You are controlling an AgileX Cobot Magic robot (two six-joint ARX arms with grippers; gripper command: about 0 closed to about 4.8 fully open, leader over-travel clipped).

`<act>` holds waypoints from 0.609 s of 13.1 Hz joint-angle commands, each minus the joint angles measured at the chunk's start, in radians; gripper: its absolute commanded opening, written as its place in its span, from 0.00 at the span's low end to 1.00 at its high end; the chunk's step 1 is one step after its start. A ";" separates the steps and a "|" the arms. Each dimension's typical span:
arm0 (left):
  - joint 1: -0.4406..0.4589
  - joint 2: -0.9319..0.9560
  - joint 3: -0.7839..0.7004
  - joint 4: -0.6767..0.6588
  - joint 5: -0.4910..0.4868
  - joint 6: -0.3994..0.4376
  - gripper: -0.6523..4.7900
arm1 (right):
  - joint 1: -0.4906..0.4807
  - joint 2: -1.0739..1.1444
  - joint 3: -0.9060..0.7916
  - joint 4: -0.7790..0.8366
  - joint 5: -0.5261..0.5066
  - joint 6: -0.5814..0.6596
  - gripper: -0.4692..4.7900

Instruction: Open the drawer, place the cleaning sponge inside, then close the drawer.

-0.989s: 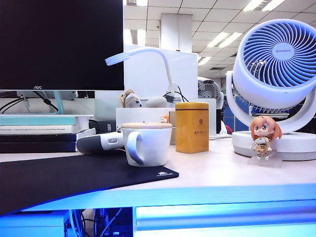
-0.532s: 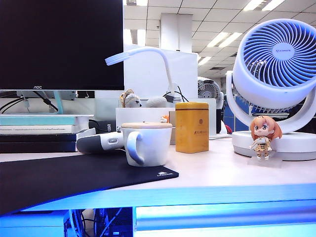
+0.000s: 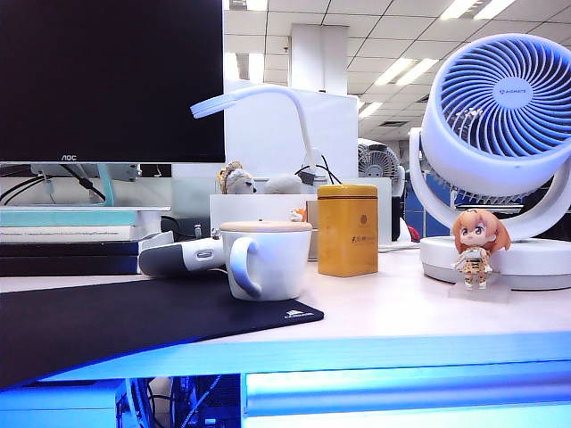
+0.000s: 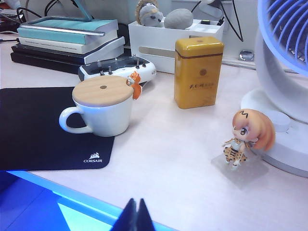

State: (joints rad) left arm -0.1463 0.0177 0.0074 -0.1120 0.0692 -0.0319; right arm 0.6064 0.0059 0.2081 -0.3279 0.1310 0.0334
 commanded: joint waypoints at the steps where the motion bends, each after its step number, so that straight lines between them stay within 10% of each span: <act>1: 0.082 -0.015 -0.003 -0.049 -0.019 0.122 0.11 | 0.001 -0.004 0.005 0.011 -0.001 -0.001 0.09; 8: 0.082 -0.015 -0.003 -0.075 -0.084 0.129 0.12 | 0.001 -0.004 0.005 0.010 0.002 -0.001 0.09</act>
State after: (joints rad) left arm -0.0643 0.0048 0.0082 -0.1650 -0.0113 0.0998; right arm 0.6064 0.0021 0.2081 -0.3309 0.1314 0.0334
